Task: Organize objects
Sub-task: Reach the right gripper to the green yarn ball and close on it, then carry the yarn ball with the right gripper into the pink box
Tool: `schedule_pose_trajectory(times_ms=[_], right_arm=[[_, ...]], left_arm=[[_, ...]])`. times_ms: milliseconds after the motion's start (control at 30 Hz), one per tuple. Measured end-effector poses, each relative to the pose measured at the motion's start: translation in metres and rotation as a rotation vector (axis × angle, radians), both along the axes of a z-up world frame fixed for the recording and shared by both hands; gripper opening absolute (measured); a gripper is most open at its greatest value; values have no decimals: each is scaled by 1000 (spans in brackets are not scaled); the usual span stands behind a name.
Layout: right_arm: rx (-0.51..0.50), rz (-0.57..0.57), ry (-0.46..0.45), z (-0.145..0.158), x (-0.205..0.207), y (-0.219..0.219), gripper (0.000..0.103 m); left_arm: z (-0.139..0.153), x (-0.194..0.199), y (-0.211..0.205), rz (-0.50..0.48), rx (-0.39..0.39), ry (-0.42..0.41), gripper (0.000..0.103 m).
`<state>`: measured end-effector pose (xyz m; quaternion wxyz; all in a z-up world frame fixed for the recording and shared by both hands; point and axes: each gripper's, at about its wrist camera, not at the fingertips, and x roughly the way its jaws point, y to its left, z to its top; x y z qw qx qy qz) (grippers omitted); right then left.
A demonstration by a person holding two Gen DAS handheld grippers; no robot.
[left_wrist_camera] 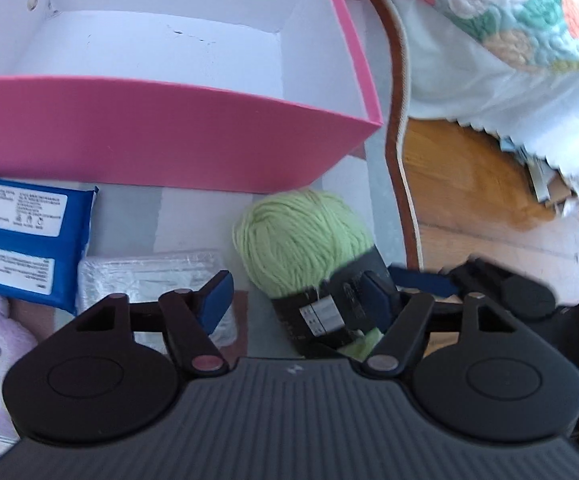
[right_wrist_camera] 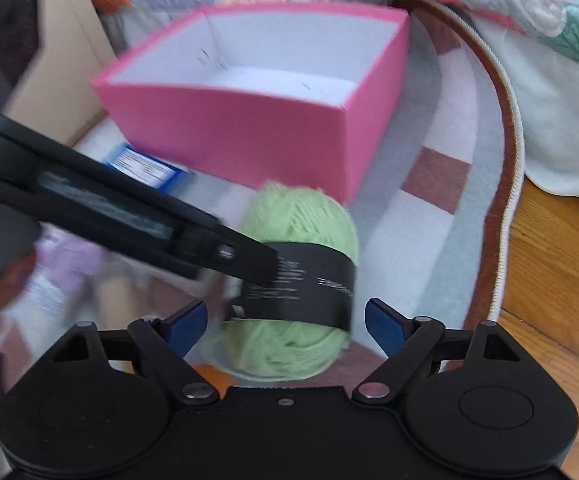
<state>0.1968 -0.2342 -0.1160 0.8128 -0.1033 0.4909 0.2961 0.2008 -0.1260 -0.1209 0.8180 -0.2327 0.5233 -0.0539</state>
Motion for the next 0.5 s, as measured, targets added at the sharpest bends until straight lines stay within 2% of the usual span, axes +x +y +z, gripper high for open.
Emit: schedule_pose_trajectory(times_ms=[33,67,100,133,167,233,267,300,400,500], right_arm=[[-17,-5,16,-7,4,0,85],[-11,-18,49,-12,7,-2,72],[29,-32,93,-13,8,-4,66],[43,-52,94,-10,5,-4,65],[31,-60,85,-8,2,0,63],[16,-91,85,-7,-3,6,63],[17,-107,86,-8,-4,7,63],[20,-125,91,-8,-4,9,62],[38,-173,97,-6,-6,9,61],[72,-199,106,2,-13,7,60]], left_arm=[[-1,1,-4,12,28,-26,81],[-1,1,-9,22,88,-58,90],[-3,1,-15,17,138,-84,93],[-5,0,-17,7,140,-102,92],[-6,-1,-18,2,124,-113,89],[-4,-2,-19,-9,68,-101,66],[-5,-2,-18,-11,5,-74,60],[-6,-1,-19,7,-5,-58,58],[1,-5,-22,-25,-3,-77,52],[16,-13,-22,-55,15,-92,52]])
